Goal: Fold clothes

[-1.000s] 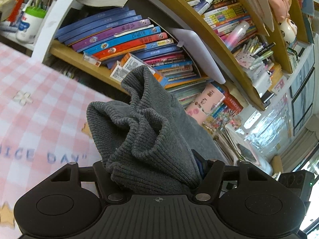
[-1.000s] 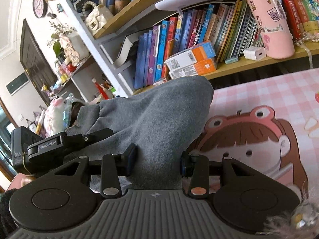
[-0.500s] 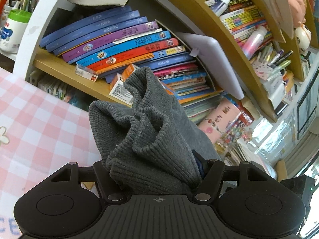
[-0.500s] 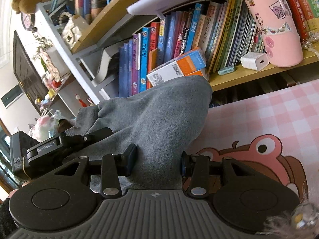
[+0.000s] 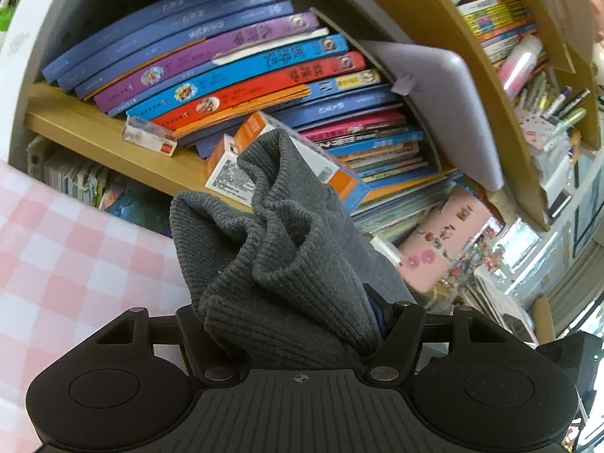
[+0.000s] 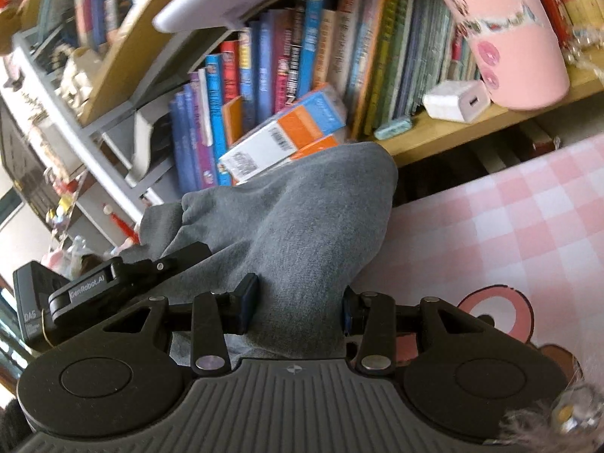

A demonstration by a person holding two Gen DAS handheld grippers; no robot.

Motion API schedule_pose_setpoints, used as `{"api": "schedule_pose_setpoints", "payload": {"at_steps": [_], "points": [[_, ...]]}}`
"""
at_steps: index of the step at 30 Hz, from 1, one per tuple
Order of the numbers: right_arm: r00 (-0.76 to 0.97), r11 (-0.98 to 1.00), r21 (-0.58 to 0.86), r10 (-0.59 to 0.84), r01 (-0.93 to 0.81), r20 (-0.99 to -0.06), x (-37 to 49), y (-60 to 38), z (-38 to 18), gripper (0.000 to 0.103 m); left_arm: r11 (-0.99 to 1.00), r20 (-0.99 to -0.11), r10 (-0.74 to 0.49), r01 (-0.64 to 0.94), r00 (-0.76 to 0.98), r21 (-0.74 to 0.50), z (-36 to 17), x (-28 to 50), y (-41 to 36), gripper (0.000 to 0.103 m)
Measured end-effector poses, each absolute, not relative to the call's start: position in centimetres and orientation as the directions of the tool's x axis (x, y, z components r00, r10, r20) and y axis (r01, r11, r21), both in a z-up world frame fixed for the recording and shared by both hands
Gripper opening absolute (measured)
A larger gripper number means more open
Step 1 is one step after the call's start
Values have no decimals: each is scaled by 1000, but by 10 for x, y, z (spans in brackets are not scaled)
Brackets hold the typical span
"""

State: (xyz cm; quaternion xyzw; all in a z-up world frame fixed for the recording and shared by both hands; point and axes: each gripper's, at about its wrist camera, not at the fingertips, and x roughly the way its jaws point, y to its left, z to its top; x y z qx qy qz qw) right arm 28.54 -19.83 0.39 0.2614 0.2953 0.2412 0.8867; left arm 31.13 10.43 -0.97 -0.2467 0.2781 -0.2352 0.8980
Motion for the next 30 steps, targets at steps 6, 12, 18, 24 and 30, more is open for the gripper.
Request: {"api": "schedule_pose_setpoints", "payload": {"at_steps": [6, 12, 18, 24, 30], "points": [[700, 736, 630, 586, -248, -409, 299, -204, -6, 43, 758, -389, -551, 248, 738, -603, -26, 321, 106, 72], [732, 758, 614, 545, -222, -408, 297, -204, -8, 74, 792, -385, -483, 206, 786, -575, -25, 312, 110, 95], [766, 759, 622, 513, -194, -387, 285, -216, -6, 84, 822, -344, -409, 178, 845, -540, -18, 282, 117, 98], [787, 791, 581, 478, -193, -390, 254, -218, 0, 85, 834, -274, -368, 186, 888, -519, -5, 239, 119, 101], [795, 810, 546, 469, -213, -385, 212, -213, 5, 89, 849, -274, -348, 177, 897, -498, -1, 201, 121, 101]]}}
